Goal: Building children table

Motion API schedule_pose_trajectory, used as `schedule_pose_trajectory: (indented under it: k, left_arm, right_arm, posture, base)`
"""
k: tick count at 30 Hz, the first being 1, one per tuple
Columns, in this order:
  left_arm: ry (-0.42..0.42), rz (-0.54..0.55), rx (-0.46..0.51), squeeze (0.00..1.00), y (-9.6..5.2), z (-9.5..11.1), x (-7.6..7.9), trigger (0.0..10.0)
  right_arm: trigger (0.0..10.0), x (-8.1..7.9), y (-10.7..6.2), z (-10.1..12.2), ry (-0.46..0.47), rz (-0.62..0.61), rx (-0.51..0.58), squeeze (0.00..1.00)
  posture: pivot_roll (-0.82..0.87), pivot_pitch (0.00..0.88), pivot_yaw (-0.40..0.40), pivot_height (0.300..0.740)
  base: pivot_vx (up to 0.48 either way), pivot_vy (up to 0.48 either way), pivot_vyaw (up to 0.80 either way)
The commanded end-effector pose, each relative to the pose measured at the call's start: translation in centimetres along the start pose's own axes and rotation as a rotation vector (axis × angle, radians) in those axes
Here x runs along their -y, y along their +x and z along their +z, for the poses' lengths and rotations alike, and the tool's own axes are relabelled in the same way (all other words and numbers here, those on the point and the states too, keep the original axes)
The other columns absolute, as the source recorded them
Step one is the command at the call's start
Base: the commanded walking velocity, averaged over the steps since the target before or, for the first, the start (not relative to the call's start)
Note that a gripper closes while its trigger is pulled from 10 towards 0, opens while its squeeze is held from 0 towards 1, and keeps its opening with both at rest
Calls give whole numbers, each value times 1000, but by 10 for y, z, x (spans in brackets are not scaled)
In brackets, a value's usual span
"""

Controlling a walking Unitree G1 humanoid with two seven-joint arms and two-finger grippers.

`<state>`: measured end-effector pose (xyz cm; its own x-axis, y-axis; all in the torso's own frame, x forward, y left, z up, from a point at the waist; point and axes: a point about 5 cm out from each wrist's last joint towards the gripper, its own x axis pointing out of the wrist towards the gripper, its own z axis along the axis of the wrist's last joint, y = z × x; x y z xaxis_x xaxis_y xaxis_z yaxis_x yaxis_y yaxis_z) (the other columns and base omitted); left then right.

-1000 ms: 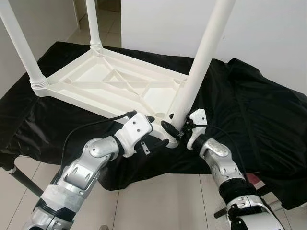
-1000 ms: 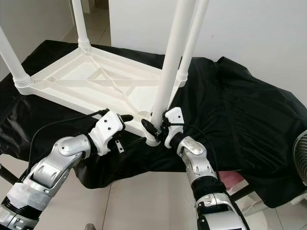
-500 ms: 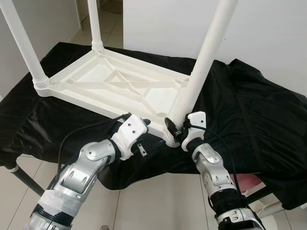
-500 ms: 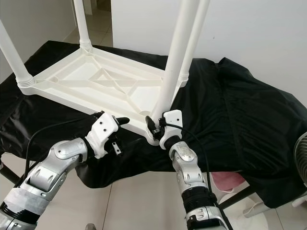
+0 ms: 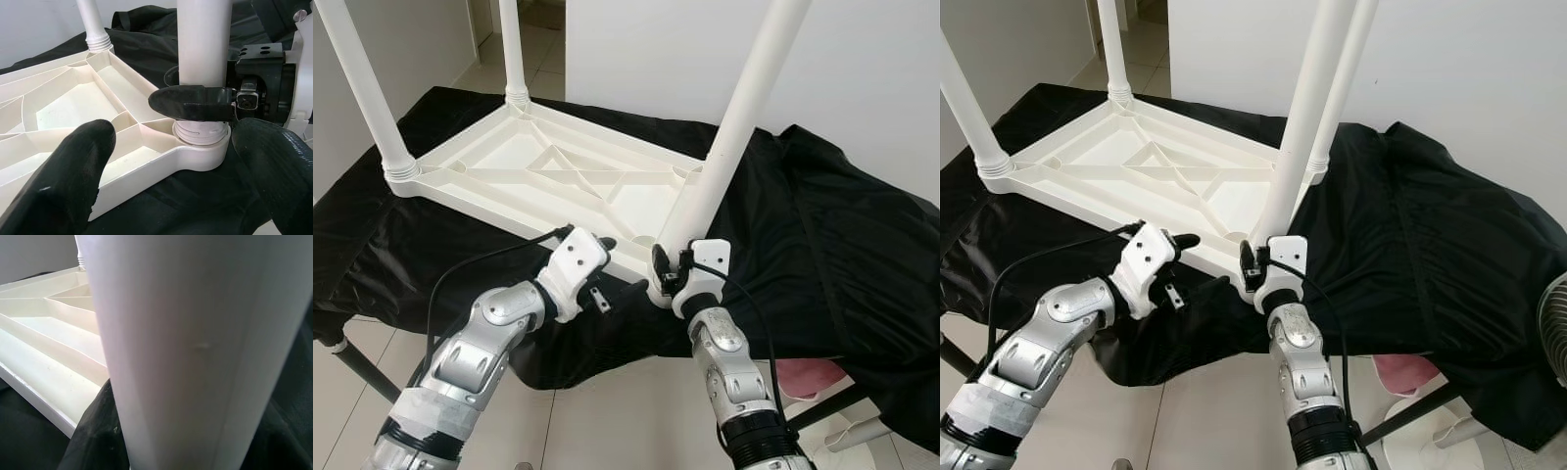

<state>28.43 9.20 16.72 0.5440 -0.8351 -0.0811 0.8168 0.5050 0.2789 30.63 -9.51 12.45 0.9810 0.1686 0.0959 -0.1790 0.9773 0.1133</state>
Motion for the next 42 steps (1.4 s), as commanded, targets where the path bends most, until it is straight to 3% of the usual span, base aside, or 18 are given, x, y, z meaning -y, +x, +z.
schedule_pose_trajectory:
  k: [1, 3, 4, 13, 15, 16, 27, 32, 42]
  left_arm:
    - [-2, 10, 3, 0, 0, 1, 1, 10000]
    - [-2, 10, 3, 0, 0, 1, 1, 10000]
    - [0, 10, 1, 0, 0, 1, 0, 10000]
    - [7, 1, 0, 0, 0, 1, 2, 10000]
    - [9, -1, 0, 0, 0, 1, 2, 10000]
    - [11, -6, -2, 0, 1, 1, 3, 10000]
    - [23, -29, -15, 0, 1, -1, 8, 10000]
    - [24, -35, -19, 0, 2, -1, 9, 10000]
    - [27, -37, -23, 0, 1, -1, 9, 10000]
  right_arm:
    - [10000, 9, -5, -5, 9, -33, -34, 247]
    - [10000, 9, -5, -5, 9, -33, -34, 247]
    - [10000, 12, -4, -3, 6, -29, -21, 1000]
    - [10000, 23, -7, 8, -10, 15, 17, 1000]
    - [10000, 25, -7, 9, -18, 34, 22, 941]
    - [10000, 27, -8, 10, -27, 58, 27, 0]
    - [10000, 31, -6, 14, -44, 212, 24, 0]
    - [10000, 35, -1, 15, -96, 406, -5, 0]
    - [10000, 35, 2, 15, -112, 509, -25, 0]
  posture:
    - [19, 0, -89, 740]
    - [19, 0, -89, 740]
    - [18, 0, -87, 740]
    - [22, 0, -84, 740]
    - [23, 0, -83, 740]
    - [24, 0, -83, 740]
    - [31, 0, -78, 740]
    - [40, 0, -74, 740]
    - [43, 0, -72, 740]
  base:
    - [0, 0, 0]
    - [0, 0, 0]
    - [0, 0, 0]
    - [0, 0, 0]
    - [0, 0, 0]
    - [0, 0, 0]
    - [0, 0, 0]
    - [0, 0, 0]
    - [0, 0, 0]
